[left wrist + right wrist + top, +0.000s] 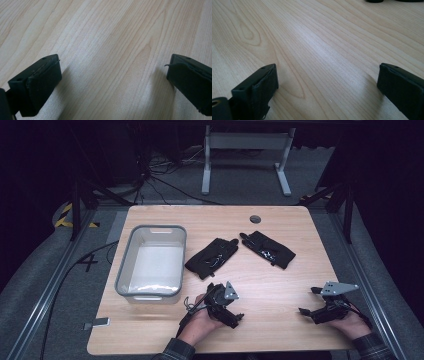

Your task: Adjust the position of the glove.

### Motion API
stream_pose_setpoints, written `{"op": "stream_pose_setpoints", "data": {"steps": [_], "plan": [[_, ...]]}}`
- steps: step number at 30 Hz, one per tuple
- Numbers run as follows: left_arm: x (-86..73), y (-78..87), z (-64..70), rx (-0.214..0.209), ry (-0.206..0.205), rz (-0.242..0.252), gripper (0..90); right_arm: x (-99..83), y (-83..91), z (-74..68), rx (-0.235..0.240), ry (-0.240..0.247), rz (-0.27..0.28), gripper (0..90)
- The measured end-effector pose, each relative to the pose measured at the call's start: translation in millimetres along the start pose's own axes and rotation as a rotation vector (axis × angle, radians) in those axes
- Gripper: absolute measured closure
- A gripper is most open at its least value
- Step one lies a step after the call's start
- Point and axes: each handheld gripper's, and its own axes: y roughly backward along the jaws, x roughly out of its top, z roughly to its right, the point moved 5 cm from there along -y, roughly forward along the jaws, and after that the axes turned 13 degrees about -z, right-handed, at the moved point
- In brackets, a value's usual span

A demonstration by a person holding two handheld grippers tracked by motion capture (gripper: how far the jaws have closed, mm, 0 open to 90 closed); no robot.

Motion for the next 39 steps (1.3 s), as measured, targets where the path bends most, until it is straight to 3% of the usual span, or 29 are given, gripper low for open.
{"op": "stream_pose_setpoints", "data": {"steps": [7, 10, 13, 15, 17, 21, 25, 32, 35, 39], "plan": [[0.1, 0.0, -0.2, -0.001, -0.002, 0.000, 0.0, 0.1, 0.8, -1.1, 0.003, 0.005, 0.003, 6.6], [0.3, -0.2, -0.3, -0.003, -0.004, 0.000, 0.0, 2.2, 2.5, -2.0, 0.013, 0.021, 0.000, 15.7], [0.2, -0.1, -0.5, -0.001, -0.006, 0.000, 0.0, 3.9, 3.4, -2.3, 0.012, 0.025, -0.004, 17.4], [0.2, -0.1, -0.4, -0.001, -0.004, 0.000, 0.0, 7.0, 5.7, -2.5, 0.014, 0.023, -0.010, 26.2], [0.2, -0.1, -0.4, -0.001, -0.004, 0.000, 0.0, 8.3, 6.6, -2.4, 0.017, 0.024, -0.003, 29.1], [0.2, -0.1, -0.4, -0.001, -0.004, 0.000, 0.0, 15.4, 11.0, 0.2, 0.032, 0.025, 0.018, 46.7], [0.2, -0.1, -0.4, -0.002, -0.004, 0.000, 0.0, 21.8, 11.5, 3.3, 0.070, 0.028, 0.020, 60.5], [0.2, -0.1, -0.5, -0.002, -0.005, 0.001, 0.0, 33.7, 7.7, 5.8, 0.075, 0.054, 0.010, 83.2], [0.2, -0.1, -0.5, -0.002, -0.005, 0.001, 0.0, 36.9, 8.2, 7.9, 0.078, 0.049, 0.014, 88.6], [0.2, 0.0, -0.5, -0.002, -0.006, 0.000, 0.0, 45.8, 8.3, 15.0, 0.078, 0.047, 0.020, 89.4]]}}
